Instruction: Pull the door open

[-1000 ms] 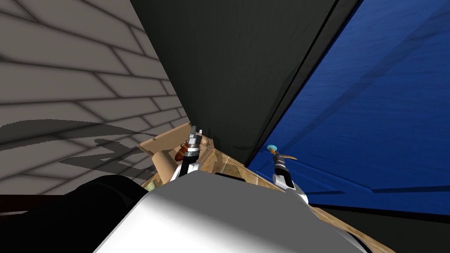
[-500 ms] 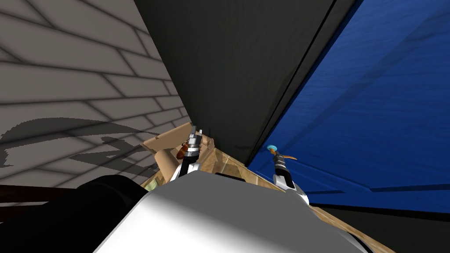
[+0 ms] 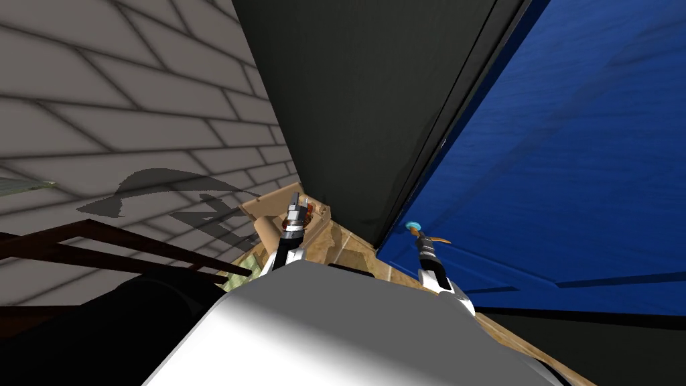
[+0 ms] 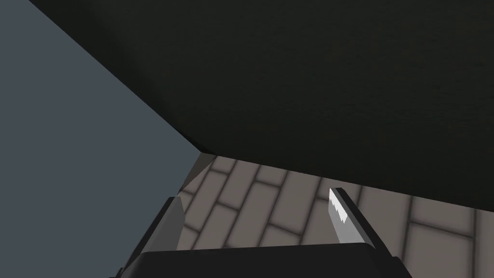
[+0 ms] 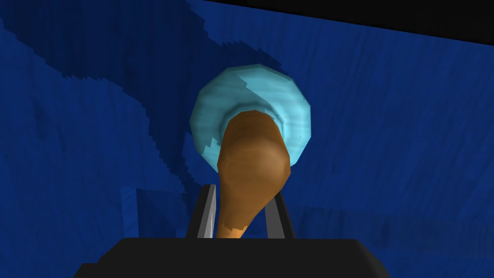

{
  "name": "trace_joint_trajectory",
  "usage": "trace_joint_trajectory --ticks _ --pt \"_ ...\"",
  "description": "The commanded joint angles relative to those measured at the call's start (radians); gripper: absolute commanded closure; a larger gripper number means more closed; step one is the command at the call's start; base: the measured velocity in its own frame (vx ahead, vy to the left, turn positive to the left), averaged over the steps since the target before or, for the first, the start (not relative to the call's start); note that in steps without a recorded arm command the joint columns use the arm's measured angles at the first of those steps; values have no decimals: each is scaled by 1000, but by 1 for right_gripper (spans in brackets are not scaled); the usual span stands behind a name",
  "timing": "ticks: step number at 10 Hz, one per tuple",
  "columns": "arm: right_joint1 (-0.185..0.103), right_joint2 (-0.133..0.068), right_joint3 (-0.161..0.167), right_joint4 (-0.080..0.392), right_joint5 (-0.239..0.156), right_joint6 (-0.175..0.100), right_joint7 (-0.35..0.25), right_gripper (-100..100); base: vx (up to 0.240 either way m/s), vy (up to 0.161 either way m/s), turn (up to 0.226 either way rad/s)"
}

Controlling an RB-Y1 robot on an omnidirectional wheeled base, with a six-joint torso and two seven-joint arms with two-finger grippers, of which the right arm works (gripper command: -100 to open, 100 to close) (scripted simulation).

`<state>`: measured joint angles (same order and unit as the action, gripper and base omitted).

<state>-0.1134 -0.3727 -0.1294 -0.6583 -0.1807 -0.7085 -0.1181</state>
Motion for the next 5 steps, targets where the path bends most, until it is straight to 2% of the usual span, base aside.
trace_joint_trajectory --ticks 1,3,5 --pt "6 -13 19 -2 9 -13 -23 100 -234 -75 164" --pt "14 -24 38 -5 17 -22 -45 100 -225 -51 125" --pt "16 -16 35 -4 26 -18 -48 100 -127 -25 73"
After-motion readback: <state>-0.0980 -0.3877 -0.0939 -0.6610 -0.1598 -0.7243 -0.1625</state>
